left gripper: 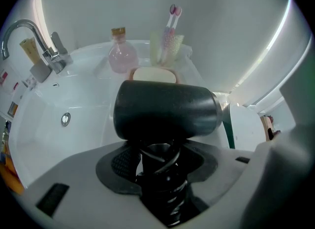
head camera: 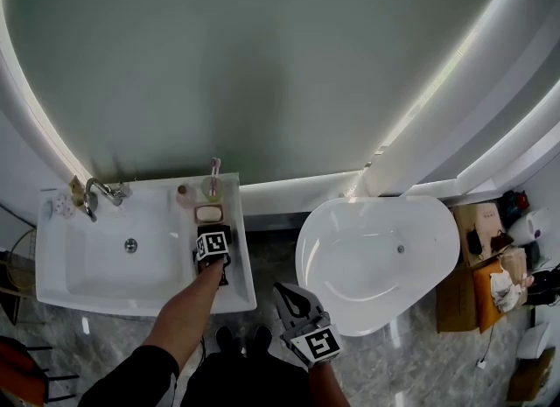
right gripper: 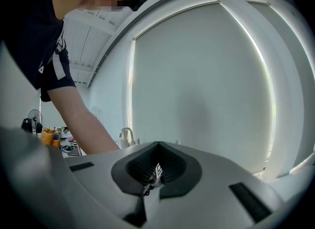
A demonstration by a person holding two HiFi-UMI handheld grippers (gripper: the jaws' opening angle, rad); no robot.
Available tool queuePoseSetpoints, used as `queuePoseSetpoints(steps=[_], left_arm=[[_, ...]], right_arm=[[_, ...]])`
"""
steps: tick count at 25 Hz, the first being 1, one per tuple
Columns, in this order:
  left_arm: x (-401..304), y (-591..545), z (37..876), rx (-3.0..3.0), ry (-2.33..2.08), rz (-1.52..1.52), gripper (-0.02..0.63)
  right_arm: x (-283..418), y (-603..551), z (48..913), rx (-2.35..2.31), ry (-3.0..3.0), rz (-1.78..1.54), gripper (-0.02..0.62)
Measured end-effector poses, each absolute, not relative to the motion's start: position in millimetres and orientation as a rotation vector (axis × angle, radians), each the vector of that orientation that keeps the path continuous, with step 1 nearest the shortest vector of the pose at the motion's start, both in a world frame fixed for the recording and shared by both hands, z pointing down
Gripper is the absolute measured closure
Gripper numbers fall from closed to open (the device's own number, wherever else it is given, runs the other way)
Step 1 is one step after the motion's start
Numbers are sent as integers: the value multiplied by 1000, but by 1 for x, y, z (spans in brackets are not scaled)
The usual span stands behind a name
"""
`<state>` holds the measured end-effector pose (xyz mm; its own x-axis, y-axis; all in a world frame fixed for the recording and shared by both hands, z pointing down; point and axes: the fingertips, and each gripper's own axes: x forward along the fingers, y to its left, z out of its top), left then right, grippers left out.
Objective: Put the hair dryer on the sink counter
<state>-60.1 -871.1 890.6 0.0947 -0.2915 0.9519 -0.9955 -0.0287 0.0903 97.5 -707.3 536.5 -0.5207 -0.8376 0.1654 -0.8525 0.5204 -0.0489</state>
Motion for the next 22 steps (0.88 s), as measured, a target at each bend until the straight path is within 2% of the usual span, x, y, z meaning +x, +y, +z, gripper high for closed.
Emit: queuePoseSetpoints(steps=[11,22], left_arm=[[-60,-868,885,1474,-1370,993,364],[-51,-865,843,1570,-1331,767,320]], right_arm=[[100,-697,535,1438,-2639,181,568],[88,-701,529,1396,-2695,180,568]])
